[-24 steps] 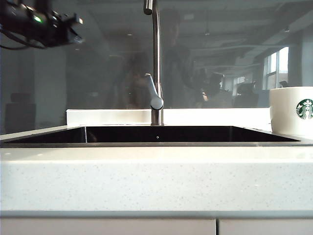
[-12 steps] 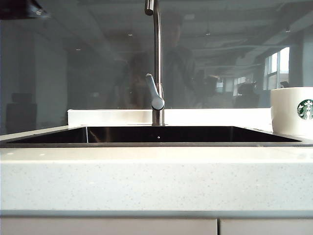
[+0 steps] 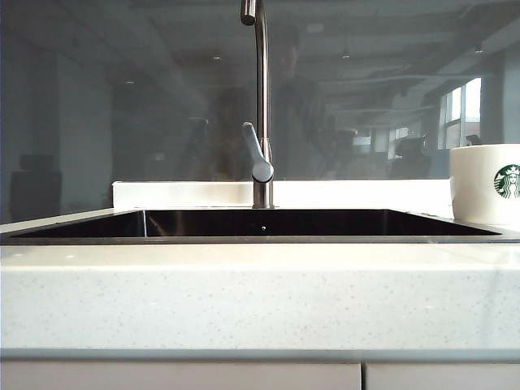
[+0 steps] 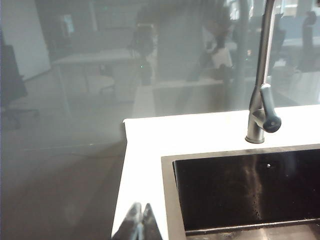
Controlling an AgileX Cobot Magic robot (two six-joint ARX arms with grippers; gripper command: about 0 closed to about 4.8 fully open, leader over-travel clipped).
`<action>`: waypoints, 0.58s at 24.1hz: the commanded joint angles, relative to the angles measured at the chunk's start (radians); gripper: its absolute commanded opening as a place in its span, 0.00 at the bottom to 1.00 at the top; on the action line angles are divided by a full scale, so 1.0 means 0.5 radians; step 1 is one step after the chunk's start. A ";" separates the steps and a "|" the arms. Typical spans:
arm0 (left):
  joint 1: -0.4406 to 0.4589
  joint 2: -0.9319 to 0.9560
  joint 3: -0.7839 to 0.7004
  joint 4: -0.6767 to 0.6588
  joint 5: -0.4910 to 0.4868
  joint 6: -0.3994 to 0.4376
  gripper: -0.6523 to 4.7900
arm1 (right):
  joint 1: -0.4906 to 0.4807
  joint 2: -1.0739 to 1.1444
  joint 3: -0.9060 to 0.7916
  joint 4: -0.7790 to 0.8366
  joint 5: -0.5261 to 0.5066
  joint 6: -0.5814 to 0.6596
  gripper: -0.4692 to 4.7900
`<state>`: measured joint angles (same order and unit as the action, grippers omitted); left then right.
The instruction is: Pick up the mug next to the sink, go to the faucet to get some water, pour the water into the sink, and finally put the mug back to its place.
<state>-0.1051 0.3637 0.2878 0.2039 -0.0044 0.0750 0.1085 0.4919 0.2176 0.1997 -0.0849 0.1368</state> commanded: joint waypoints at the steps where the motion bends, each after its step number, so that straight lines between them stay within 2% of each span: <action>1: 0.001 -0.214 -0.062 -0.235 -0.007 -0.016 0.11 | 0.062 0.006 0.010 0.022 0.014 -0.009 0.09; 4: 0.001 -0.374 -0.157 -0.289 -0.006 -0.125 0.11 | 0.079 0.005 0.010 0.021 0.002 -0.008 0.09; 8: 0.001 -0.481 -0.213 -0.385 0.027 -0.451 0.11 | 0.078 0.005 0.010 0.021 0.003 -0.008 0.09; 14: 0.001 -0.480 -0.213 -0.524 0.061 -0.481 0.11 | 0.077 0.005 0.010 0.020 0.002 -0.008 0.09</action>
<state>-0.1051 0.1226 0.1787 -0.0635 0.0227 -0.1589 0.1455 0.4938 0.2176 0.1925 -0.0826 0.1368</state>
